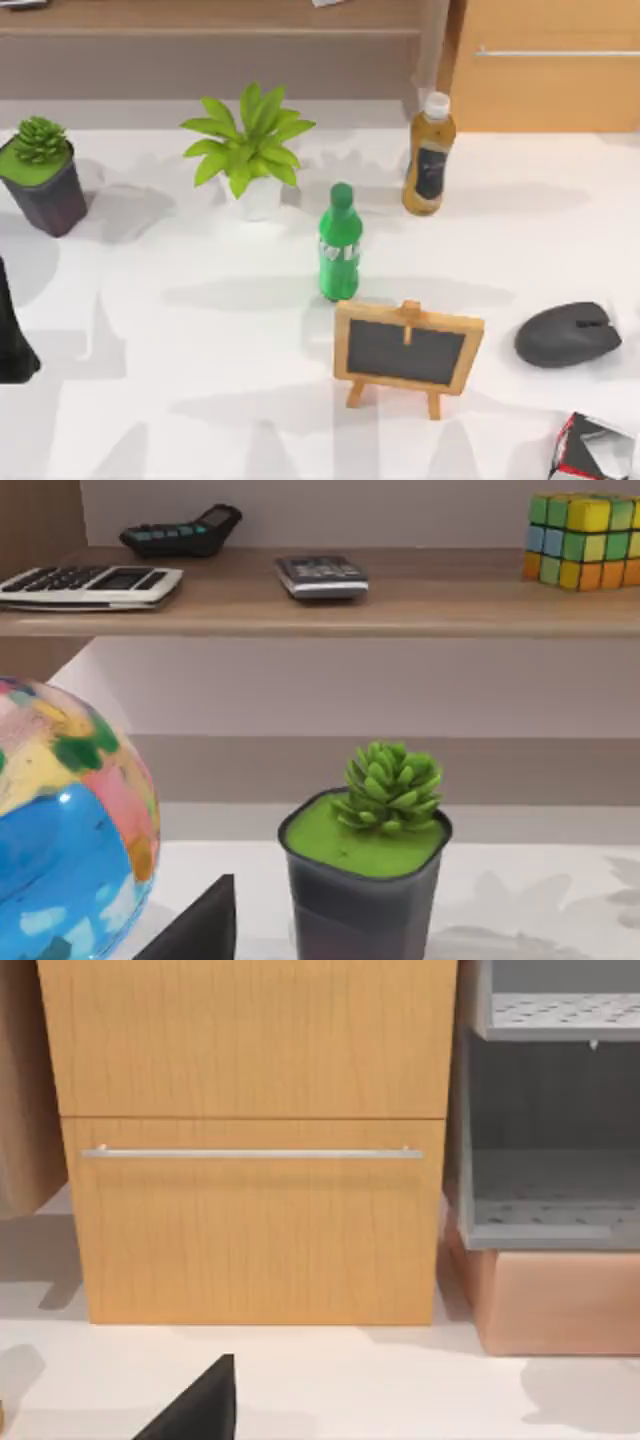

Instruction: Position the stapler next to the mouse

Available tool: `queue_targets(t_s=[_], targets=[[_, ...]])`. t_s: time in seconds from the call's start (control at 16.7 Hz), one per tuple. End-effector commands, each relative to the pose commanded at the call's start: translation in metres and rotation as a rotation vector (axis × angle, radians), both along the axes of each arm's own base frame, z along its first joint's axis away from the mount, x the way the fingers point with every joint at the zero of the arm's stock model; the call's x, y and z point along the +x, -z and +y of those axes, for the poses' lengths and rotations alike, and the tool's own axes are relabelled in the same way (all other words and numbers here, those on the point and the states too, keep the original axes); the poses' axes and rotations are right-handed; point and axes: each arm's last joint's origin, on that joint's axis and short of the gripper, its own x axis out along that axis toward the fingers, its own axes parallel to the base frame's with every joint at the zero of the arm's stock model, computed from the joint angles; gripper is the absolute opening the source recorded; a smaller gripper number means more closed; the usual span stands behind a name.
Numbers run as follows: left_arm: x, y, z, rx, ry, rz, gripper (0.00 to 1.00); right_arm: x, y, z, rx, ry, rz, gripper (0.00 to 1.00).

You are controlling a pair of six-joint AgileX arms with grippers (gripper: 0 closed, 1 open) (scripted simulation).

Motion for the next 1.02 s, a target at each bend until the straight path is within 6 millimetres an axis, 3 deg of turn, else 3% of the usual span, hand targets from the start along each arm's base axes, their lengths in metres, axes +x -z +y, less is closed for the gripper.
queue_targets(t_s=[0.24, 0.42, 0.66, 1.02], targets=[[0.0, 0.0, 0.0, 0.0, 0.0, 0.0, 1.0, 0.001, -0.003, -0.001, 0.007, 0.01, 0.038, 1.0], [0.0, 0.0, 0.0, 0.0, 0.0, 0.0, 1.0, 0.004, -0.012, -0.005, 0.035, 0.045, 0.179, 1.0], [0.0, 0.0, 0.0, 0.0, 0.0, 0.0, 1.0, 0.021, -0.026, -0.013, 0.106, 0.125, 0.499, 1.0], [0.0, 0.0, 0.0, 0.0, 0.0, 0.0, 1.0, 0.067, -0.029, -0.038, 0.268, 0.285, 1.072, 1.0]])
